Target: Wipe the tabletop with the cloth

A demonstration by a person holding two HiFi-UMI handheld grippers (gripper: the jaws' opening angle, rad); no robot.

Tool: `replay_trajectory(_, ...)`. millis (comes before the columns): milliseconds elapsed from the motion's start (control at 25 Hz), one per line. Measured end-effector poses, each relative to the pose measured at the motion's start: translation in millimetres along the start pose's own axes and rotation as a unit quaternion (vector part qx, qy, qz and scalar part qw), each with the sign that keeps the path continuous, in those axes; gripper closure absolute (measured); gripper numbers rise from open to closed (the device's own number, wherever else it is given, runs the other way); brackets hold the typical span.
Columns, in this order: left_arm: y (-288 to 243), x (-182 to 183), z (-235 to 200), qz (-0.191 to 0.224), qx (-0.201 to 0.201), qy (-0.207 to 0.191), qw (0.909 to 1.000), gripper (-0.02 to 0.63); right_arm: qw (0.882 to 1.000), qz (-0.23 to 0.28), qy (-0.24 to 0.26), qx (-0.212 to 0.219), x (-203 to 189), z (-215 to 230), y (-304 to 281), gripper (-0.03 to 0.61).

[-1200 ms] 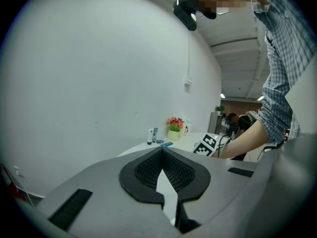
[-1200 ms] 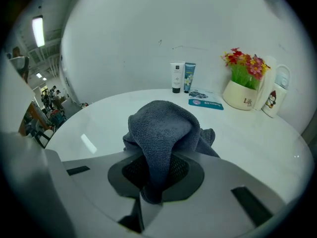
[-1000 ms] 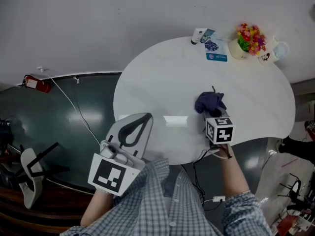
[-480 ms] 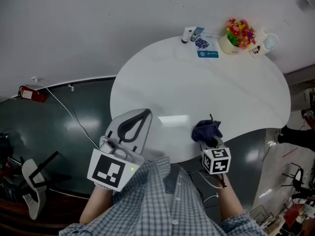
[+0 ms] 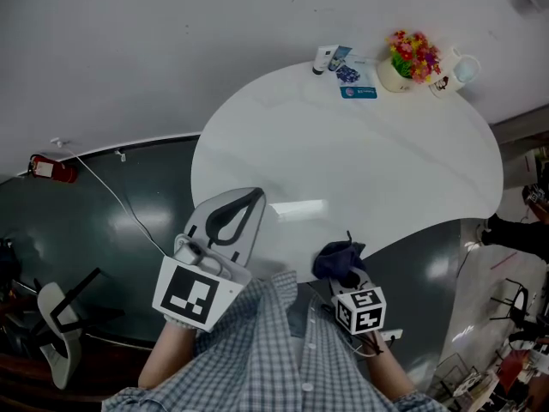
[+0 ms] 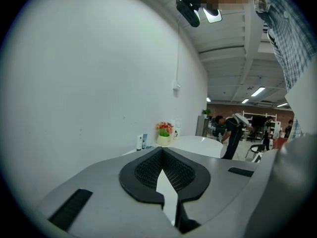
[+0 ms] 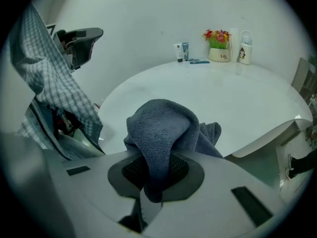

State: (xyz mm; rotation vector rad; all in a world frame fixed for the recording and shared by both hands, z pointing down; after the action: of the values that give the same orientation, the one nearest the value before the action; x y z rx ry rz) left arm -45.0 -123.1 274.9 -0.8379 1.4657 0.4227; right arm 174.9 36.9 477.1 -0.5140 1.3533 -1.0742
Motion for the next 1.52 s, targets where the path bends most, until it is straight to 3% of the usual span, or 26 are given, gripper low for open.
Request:
replay_trajectory(320, 4, -1, 4, 0.002, -0.002, -0.009, 1.0, 0.612, 0.997, -0.02, 0.048, 0.053, 2, -23, 4, 0.541)
replay_trajectory(720, 10, 1, 13, 0.006, 0.006, -0.02, 0.9998, 0.612, 0.988, 0.115, 0.098, 0.044, 85, -34, 25, 0.541)
replay_trajectory(960, 20, 4, 16, 0.009, 0.019, -0.02, 0.9996, 0.612, 0.969, 0.205, 0.131, 0.041, 144, -48, 43, 0.541)
replay_trajectory(1240, 27, 13, 13, 0.02, 0.042, -0.02, 0.9987, 0.612, 0.936, 0.298, 0.175, 0.057, 202, -68, 72, 0.541)
replay_trajectory(1520, 36, 27, 10, 0.035, 0.064, -0.024, 0.9971, 0.612, 0.911, 0.357, 0.2, 0.049, 236, -76, 106, 0.541)
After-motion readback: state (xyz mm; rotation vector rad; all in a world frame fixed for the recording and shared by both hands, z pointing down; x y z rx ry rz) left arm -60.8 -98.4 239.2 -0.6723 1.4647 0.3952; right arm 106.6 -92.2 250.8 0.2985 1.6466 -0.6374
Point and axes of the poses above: the fingertips, and each gripper's own axes: y backward along the fingers, z to its right, x out of its top, the point moved 6 cm from there along y, backward along the fingers, and after that the axes turned 1 degree about -x, right-handed, at the moved point
